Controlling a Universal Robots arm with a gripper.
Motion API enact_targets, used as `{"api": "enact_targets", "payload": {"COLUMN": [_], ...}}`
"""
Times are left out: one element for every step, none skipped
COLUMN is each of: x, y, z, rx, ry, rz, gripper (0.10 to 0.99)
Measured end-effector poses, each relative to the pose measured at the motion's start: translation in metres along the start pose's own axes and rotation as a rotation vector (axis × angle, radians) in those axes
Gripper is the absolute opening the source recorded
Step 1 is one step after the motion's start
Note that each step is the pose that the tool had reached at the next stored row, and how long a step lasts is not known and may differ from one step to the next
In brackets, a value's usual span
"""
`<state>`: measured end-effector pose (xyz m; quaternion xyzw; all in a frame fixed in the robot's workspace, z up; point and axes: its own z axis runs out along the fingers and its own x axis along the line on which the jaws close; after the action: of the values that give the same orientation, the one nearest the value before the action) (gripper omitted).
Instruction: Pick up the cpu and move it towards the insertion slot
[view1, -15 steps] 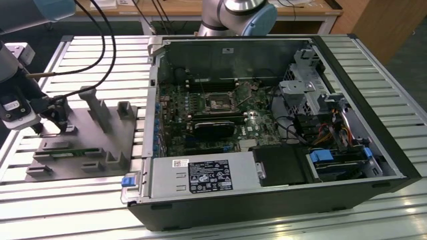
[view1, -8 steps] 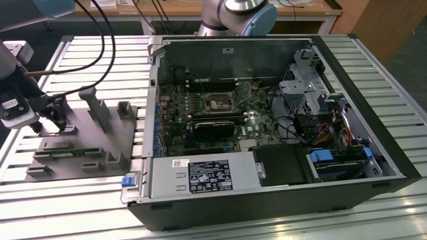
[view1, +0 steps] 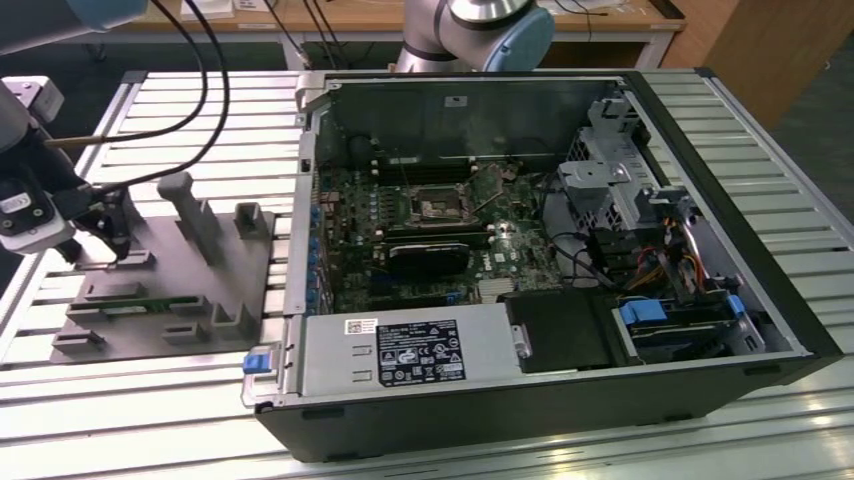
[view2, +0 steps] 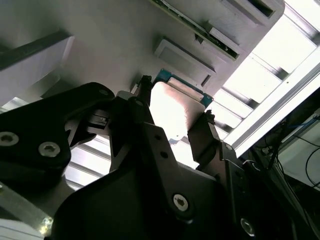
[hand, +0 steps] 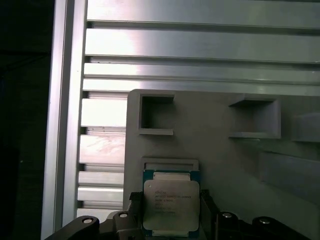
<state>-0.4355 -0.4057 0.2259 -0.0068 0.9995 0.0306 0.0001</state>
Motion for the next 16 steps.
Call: {"api": "enact_targets", "payload": {"x": [0.0000, 0.0000, 0.0000, 0.0000, 0.0000, 0.0000, 0.0000, 0.0000, 0.0000, 0.0000, 0.0000, 0.0000, 0.0000, 0.0000, 0.0000, 0.0000], "y": [0.0000, 0.0001, 0.0001, 0.0002, 0.0003, 0.0003, 0.0004, 0.0004, 0.0005, 0.0005, 0.0006, 0.0006, 0.0006, 0.0007, 0.0007, 0.0008], "z": [-0.0009, -0.0017, -0.0026, -0.0037, -0.0046, -0.0055, -0.0063, -0.0071, -0.0079, -0.0086, -0.0094, -0.0101, -0.0106, -0.0112, -0.0117, -0.0123], "rx": [0.000, 0.000, 0.000, 0.000, 0.000, 0.000, 0.000, 0.000, 0.000, 0.000, 0.000, 0.000, 0.000, 0.000, 0.000, 0.000], "ry": [0.0000, -0.0001, -0.0001, 0.0000, 0.0000, 0.0001, 0.0000, -0.0001, 0.0000, -0.0001, -0.0001, 0.0000, -0.0001, 0.0000, -0.0001, 0.0000], "rz": [0.000, 0.000, 0.000, 0.000, 0.000, 0.000, 0.000, 0.000, 0.000, 0.000, 0.000, 0.000, 0.000, 0.000, 0.000, 0.000], "gripper": [0.545, 0.545, 0.545, 0.545, 0.545, 0.545, 0.545, 0.545, 0.545, 0.545, 0.545, 0.545, 0.545, 0.545, 0.545, 0.545]}}
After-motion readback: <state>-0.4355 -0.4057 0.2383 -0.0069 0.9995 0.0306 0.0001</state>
